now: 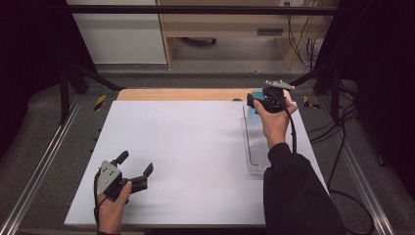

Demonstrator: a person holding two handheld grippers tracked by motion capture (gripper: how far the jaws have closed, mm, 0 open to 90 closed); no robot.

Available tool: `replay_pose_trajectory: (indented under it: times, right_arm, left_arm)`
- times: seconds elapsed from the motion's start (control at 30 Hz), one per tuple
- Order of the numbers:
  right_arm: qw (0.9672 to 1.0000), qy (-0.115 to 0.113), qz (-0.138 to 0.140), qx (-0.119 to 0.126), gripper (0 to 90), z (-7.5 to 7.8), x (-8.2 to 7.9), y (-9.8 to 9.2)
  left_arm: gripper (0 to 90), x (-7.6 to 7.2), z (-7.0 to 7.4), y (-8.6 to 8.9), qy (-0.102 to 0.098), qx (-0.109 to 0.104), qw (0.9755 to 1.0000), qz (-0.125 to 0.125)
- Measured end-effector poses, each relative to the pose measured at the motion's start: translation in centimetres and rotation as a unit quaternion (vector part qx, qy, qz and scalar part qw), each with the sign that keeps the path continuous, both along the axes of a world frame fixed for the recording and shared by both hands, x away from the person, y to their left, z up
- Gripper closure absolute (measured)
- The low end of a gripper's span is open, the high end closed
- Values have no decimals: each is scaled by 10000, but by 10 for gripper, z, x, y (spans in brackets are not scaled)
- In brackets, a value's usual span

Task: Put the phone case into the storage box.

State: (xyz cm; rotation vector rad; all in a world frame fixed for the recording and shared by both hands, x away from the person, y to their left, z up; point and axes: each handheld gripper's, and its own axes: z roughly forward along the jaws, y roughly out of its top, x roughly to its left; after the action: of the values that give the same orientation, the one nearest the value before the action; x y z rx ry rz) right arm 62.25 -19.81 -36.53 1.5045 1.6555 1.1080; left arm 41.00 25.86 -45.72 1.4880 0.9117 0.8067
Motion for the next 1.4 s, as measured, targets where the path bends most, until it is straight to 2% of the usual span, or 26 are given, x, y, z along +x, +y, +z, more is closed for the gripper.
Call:
replay_pose_trajectory:
  times: [0.23, 0.47, 0.6, 0.97, 1.17, 1.4]
  right_arm:
    - [10000, 63, -32, -48, 177, -8, 4, 2]
    - [9999, 81, -73, -65, 177, -8, 3, 1]
    - [9998, 114, -155, -91, 177, -10, 6, -2]
    - [9994, 79, -324, -109, 177, -22, 26, 0]
    - [9986, 88, -496, -175, 177, -27, 30, 0]
    - [9978, 87, -631, -203, 177, -32, 34, -1]
  left_arm:
    - [22, -1, 0, -1, 28, -16, 10000, -16]
    - [22, -1, 1, -2, 11, -12, 10000, -23]
    - [22, -1, 1, 0, 4, -79, 10000, -17]
    - [22, 0, 0, -2, 43, 12, 10000, -48]
    - [22, 1, 0, 0, 34, -31, 10000, 6]
    - [22, 0, 0, -1, 22, 32, 10000, -30]
